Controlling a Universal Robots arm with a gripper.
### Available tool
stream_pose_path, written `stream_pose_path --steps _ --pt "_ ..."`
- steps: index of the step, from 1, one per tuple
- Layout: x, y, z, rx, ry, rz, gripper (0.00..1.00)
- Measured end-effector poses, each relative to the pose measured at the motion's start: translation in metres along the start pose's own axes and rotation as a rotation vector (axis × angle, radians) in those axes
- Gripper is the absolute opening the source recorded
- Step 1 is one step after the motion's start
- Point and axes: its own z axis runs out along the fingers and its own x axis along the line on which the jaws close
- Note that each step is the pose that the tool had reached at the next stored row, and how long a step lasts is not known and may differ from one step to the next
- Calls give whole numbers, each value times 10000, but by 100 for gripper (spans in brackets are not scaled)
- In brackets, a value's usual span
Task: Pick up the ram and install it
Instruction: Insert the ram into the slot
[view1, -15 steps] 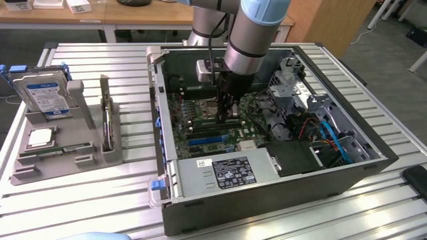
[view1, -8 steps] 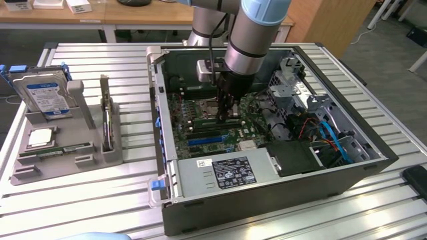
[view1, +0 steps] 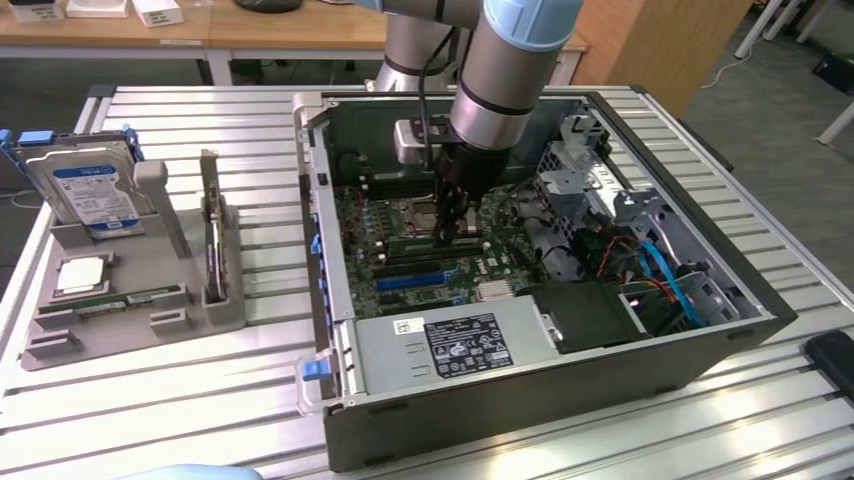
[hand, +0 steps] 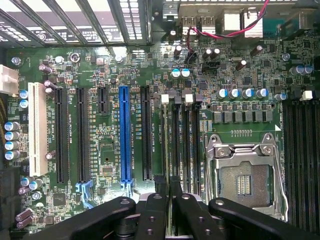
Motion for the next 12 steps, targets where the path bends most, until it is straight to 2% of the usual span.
stream_pose_path --steps 12 --pt "0 12 2 15 -2 0 13"
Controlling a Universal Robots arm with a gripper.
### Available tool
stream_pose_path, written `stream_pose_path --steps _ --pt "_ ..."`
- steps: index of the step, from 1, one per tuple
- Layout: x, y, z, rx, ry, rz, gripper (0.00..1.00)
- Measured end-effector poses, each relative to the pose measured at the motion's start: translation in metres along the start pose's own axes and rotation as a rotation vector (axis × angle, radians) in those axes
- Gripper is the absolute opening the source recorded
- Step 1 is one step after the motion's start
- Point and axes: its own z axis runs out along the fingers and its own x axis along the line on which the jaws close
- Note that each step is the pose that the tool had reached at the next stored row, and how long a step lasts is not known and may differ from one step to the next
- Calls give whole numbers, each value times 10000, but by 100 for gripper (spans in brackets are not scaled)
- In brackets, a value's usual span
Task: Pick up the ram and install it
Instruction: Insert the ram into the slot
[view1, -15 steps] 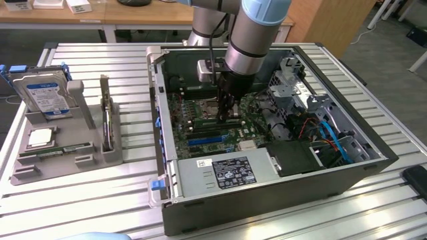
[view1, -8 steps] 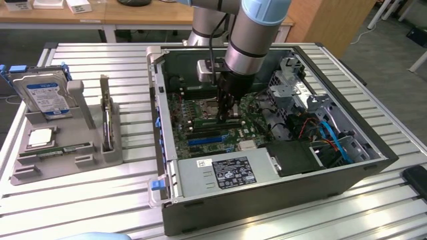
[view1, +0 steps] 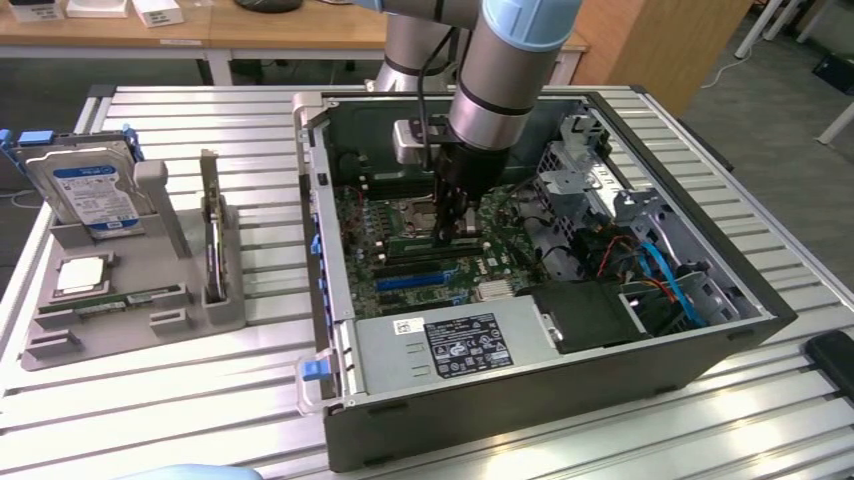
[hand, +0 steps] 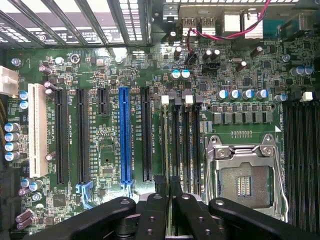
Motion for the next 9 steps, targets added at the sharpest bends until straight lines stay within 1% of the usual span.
stream_pose_path --steps 6,9 --pt "0 2 1 54 -3 -1 13" --pt "0 5 2 91 -5 -1 13"
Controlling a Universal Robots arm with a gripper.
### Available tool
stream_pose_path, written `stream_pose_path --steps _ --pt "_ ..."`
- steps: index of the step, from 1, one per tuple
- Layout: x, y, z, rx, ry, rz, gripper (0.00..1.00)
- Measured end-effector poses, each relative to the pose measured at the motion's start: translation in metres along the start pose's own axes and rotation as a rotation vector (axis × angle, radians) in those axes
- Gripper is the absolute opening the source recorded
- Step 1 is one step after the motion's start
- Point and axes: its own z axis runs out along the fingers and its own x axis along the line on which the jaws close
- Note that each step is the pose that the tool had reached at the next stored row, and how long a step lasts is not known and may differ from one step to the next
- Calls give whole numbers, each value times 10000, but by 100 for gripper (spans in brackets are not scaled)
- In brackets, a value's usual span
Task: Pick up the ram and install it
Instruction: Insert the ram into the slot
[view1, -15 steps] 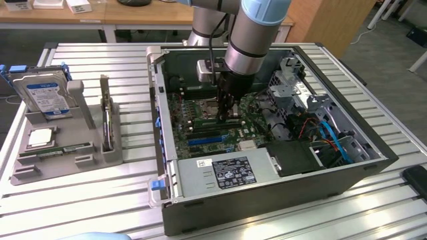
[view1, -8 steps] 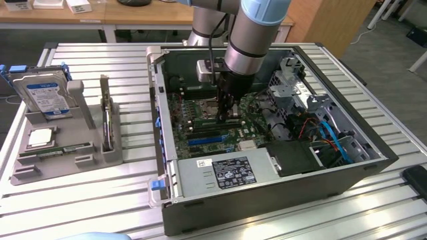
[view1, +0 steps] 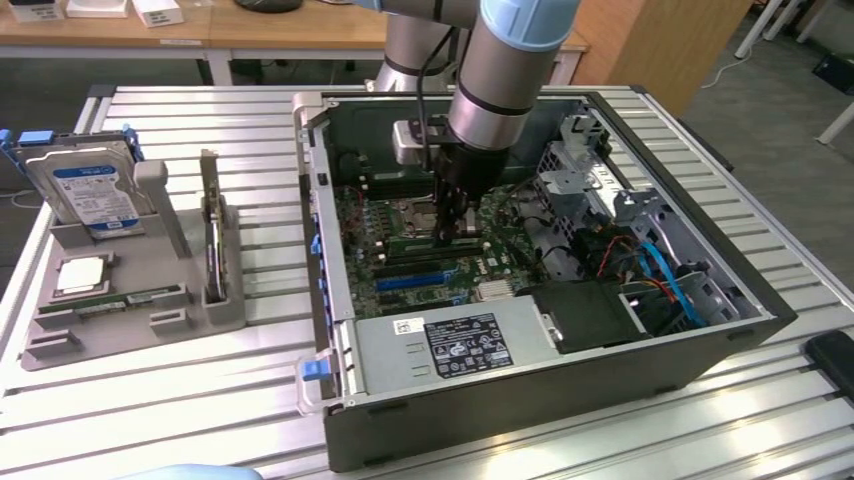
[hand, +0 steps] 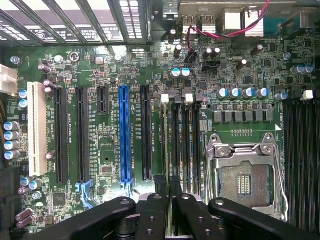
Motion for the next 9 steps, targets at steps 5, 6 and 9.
stream_pose_path --steps 5,6,9 --pt "0 8 1 45 -2 -2 13" --pt "0 9 1 51 -2 -3 13" --pt "0 14 1 64 -1 -3 13"
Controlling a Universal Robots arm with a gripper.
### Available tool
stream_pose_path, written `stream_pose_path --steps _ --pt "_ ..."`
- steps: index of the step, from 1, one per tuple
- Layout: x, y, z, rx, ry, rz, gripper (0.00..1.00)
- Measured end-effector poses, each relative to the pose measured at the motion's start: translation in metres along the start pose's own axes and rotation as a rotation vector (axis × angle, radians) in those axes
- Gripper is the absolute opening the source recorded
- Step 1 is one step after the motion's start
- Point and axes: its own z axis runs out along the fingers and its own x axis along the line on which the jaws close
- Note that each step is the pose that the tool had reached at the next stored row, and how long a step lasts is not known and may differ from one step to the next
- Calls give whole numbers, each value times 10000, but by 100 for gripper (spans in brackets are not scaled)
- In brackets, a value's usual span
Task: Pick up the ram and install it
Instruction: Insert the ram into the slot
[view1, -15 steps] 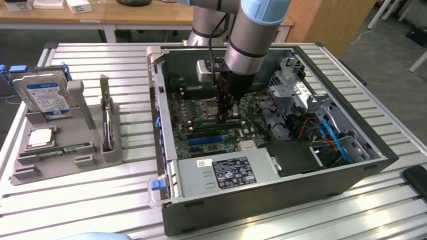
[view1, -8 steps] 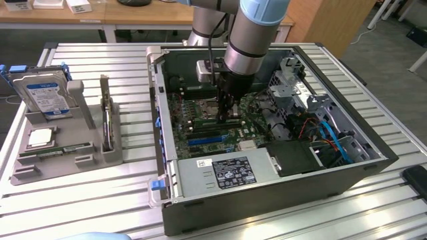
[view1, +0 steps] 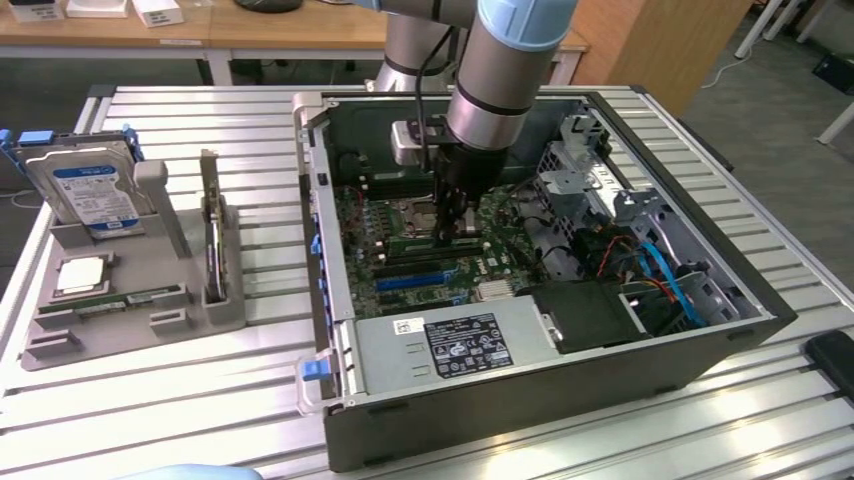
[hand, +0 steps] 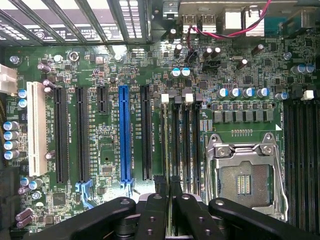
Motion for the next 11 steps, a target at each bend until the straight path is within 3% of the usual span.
stream_pose_path --steps 11 --pt "-2 12 6 65 -2 -1 13"
